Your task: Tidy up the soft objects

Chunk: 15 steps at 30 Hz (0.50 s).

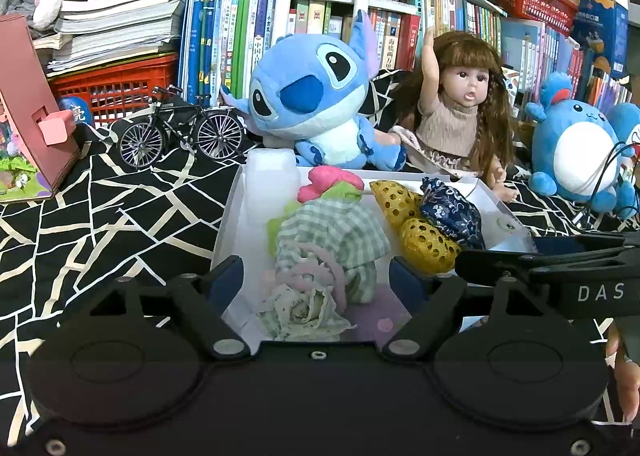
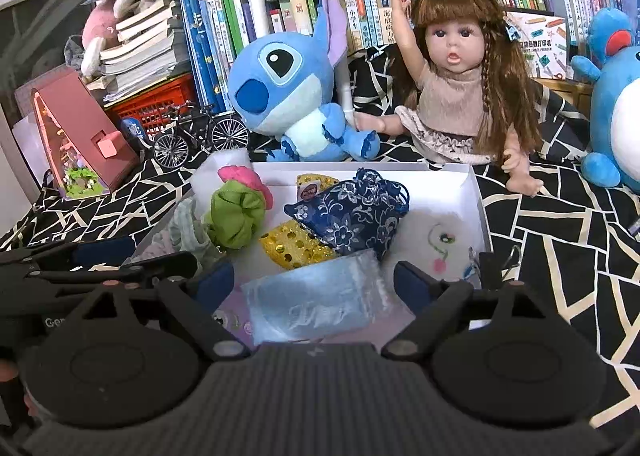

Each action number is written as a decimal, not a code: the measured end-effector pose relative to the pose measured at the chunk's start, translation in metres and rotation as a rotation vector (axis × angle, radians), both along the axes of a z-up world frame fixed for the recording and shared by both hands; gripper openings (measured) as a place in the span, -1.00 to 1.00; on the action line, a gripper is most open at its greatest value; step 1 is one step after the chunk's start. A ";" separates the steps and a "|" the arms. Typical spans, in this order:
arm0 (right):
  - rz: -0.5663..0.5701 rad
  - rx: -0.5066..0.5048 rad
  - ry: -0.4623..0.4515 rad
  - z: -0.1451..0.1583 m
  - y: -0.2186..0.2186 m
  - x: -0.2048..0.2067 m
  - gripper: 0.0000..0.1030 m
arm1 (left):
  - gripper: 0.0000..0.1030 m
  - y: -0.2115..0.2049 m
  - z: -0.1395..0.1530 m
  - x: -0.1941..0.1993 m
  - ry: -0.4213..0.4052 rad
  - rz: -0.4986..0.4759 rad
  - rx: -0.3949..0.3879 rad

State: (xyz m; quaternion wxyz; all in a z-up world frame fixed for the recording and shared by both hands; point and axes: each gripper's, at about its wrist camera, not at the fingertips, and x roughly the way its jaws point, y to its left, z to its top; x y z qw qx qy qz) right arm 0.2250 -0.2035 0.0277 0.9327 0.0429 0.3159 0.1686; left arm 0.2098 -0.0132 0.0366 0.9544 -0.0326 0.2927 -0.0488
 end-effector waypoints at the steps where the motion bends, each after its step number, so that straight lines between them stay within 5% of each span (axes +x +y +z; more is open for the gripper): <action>1: 0.000 0.001 -0.001 0.001 0.000 -0.001 0.80 | 0.56 0.000 0.001 -0.001 -0.001 0.000 -0.001; 15: -0.002 0.024 -0.040 0.010 -0.005 -0.018 0.91 | 0.65 0.002 0.012 -0.017 -0.019 -0.012 -0.021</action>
